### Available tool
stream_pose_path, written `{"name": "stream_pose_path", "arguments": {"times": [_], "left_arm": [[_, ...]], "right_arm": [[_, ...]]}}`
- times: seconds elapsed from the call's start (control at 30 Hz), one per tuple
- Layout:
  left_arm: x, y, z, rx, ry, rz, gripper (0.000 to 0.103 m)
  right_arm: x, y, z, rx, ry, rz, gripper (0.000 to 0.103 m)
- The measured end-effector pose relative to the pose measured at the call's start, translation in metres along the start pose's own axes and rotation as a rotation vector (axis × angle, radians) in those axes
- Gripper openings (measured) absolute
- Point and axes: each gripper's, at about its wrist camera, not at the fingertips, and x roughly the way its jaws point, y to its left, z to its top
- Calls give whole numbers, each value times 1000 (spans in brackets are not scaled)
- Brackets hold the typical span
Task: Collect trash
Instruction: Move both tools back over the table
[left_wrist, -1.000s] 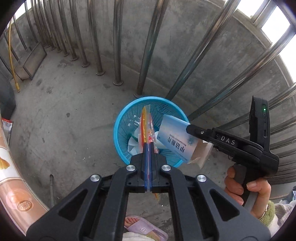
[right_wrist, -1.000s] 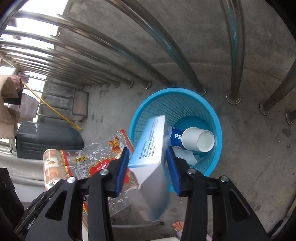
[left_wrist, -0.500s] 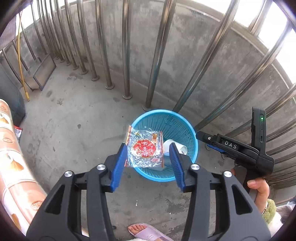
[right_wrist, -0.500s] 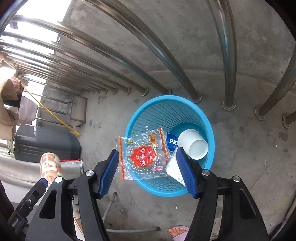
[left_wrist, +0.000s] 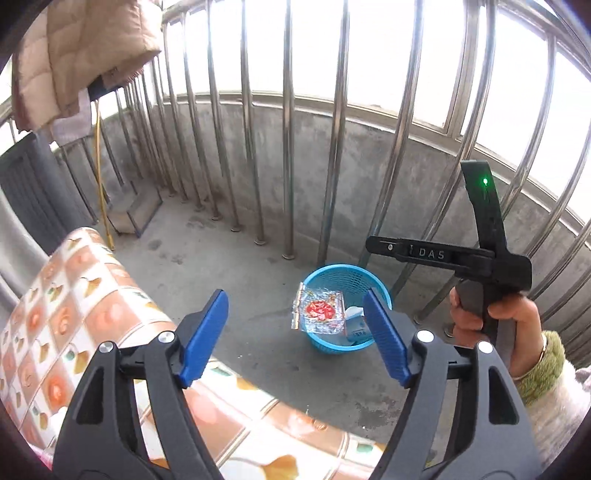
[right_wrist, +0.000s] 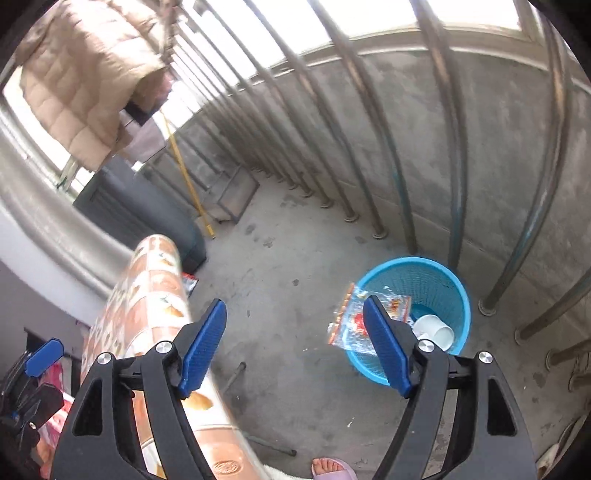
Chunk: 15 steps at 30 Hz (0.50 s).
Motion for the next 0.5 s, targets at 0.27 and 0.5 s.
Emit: {"name": "stream_pose_path", "arguments": {"times": [0.27, 0.5], "left_arm": [[-111, 56, -74, -65, -106, 185, 73], [-198, 117, -138, -236, -228, 348, 73]], "right_arm": [[-23, 117, -20, -207, 111, 202, 74], [-17, 199, -52, -307, 221, 331, 74]]}}
